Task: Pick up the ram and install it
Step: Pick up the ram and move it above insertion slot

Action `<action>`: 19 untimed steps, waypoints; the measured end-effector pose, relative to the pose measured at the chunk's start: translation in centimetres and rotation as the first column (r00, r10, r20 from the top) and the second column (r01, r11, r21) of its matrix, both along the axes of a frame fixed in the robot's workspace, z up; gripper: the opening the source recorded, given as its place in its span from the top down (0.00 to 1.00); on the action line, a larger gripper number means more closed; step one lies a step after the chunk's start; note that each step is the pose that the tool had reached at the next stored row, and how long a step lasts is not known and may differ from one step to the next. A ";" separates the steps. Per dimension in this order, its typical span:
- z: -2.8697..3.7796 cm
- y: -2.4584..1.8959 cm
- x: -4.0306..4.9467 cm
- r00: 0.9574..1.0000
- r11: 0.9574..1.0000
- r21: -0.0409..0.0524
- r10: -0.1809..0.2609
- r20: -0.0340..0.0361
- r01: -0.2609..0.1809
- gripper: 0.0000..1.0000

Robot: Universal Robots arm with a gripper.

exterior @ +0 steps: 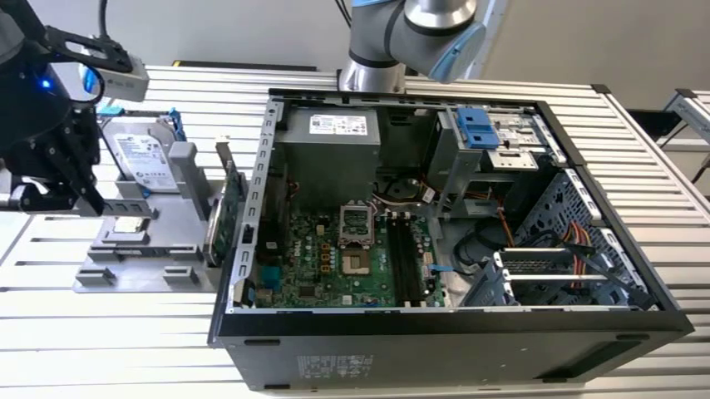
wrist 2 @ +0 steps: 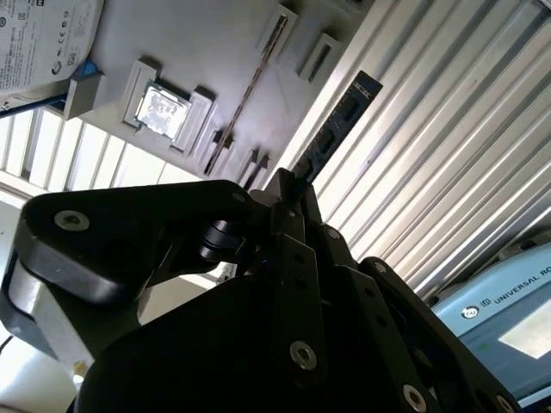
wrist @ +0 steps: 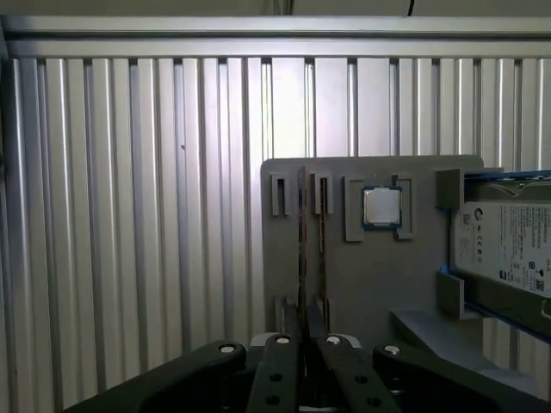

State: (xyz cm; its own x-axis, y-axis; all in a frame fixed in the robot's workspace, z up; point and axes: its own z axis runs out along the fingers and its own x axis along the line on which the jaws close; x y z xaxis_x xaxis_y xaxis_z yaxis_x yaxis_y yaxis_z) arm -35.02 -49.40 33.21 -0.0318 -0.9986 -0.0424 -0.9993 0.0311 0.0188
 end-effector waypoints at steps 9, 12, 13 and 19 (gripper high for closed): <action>1.13 0.00 0.00 1.000 1.000 0.000 0.000 0.000 0.000 1.00; 1.58 0.00 0.00 1.000 1.000 0.000 0.000 0.000 0.000 1.00; 1.71 0.00 0.00 1.000 1.000 0.000 0.000 0.000 0.000 1.00; 2.45 0.00 -0.01 1.000 1.000 0.000 0.000 0.000 0.000 1.00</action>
